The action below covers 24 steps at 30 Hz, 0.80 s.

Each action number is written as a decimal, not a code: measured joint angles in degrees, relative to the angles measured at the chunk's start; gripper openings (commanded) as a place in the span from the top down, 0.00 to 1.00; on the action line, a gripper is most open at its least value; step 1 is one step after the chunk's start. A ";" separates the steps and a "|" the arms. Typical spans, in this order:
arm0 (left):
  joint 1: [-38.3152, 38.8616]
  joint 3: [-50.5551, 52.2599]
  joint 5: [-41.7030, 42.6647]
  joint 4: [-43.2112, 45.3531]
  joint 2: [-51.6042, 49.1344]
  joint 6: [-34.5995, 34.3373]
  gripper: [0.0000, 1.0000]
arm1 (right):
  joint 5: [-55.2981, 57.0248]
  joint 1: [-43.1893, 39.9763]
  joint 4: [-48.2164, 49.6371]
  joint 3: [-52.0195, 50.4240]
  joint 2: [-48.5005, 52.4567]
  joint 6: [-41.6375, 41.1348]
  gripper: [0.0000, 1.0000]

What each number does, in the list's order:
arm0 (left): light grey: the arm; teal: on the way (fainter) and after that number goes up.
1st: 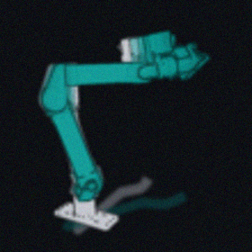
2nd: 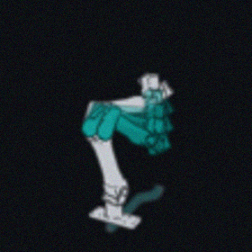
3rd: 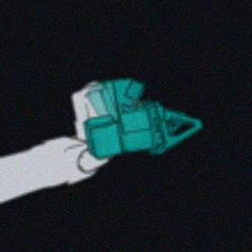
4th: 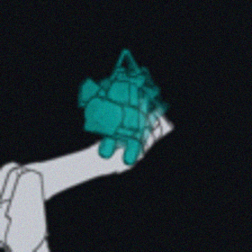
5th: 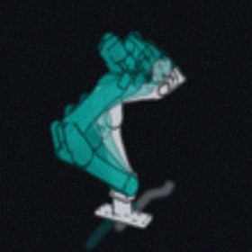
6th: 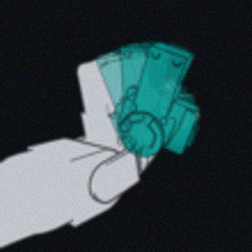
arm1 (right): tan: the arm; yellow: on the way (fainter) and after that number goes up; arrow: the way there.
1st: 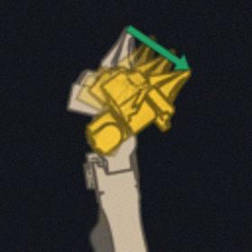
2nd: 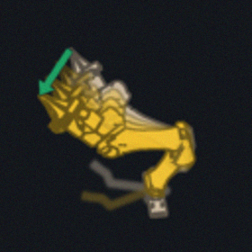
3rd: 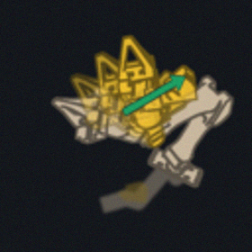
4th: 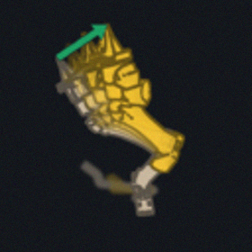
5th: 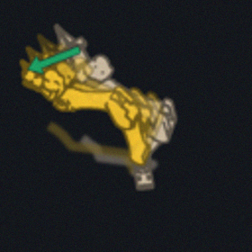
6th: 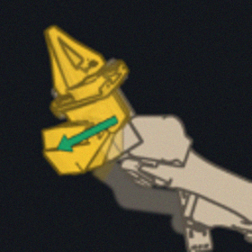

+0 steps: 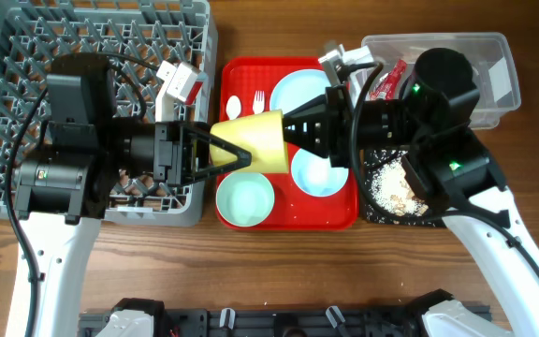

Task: Sort waste into correct bins and load items into the dishwasher rack
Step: 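Carry the yellow cup over the rack and set it down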

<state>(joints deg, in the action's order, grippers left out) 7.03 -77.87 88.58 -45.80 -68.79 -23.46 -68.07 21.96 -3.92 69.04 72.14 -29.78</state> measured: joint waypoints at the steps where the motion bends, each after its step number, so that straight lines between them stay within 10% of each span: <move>1: 0.00 0.00 0.00 0.00 0.00 0.02 0.18 | -0.15 -0.31 0.02 0.00 0.00 -0.04 0.96; 6: 0.00 0.00 -0.09 -0.02 0.00 0.02 0.28 | -0.96 -0.87 0.17 0.00 0.00 -0.42 0.96; 14: 0.00 0.00 -0.17 0.35 0.00 0.20 0.09 | -2.43 -0.92 0.11 0.00 0.02 -0.44 0.96; 24: 0.00 0.00 -0.24 1.16 0.00 0.22 0.28 | -3.96 -1.07 0.13 0.00 0.02 -0.44 0.96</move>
<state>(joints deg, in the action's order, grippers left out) 7.03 -77.87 88.33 -44.64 -68.79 -23.24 -72.03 20.88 -3.79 69.04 72.16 -30.22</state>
